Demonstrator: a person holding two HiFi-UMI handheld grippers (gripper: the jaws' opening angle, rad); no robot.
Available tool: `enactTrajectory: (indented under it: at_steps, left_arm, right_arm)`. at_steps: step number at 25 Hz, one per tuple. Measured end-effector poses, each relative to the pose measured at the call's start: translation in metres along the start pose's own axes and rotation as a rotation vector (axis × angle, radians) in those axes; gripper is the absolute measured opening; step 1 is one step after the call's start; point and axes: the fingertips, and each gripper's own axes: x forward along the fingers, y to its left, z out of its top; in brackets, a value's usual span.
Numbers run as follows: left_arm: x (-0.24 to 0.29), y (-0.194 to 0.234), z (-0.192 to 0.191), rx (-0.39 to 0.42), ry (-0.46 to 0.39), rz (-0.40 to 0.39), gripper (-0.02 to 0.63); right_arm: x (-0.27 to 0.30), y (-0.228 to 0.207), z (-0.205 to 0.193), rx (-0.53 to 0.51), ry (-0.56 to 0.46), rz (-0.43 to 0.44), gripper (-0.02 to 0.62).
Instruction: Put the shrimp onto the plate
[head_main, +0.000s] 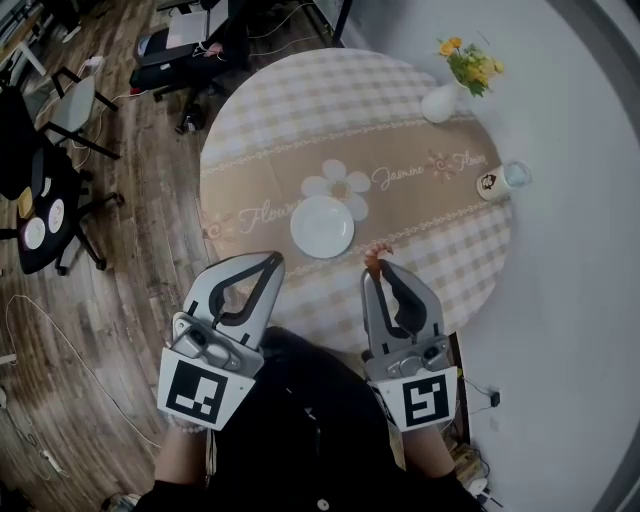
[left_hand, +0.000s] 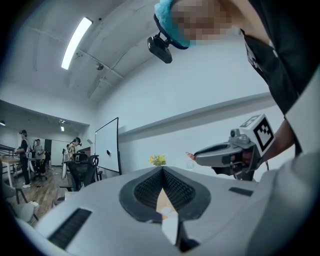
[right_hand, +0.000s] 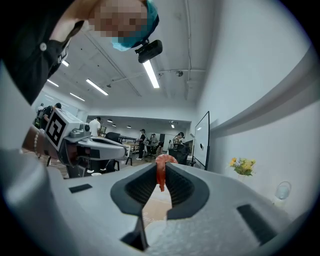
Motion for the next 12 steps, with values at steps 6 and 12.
enactTrajectory:
  at_steps: [6,12]
  left_arm:
    - [-0.002,-0.001,-0.002,-0.001,0.009,0.016,0.000]
    - [-0.007,0.002,-0.004,-0.009,0.020,0.047,0.000]
  right_arm:
    - [0.003,-0.001,-0.006,0.000,0.012,0.017,0.040]
    - [0.011,-0.003,-0.018,0.003,0.030,0.036,0.040]
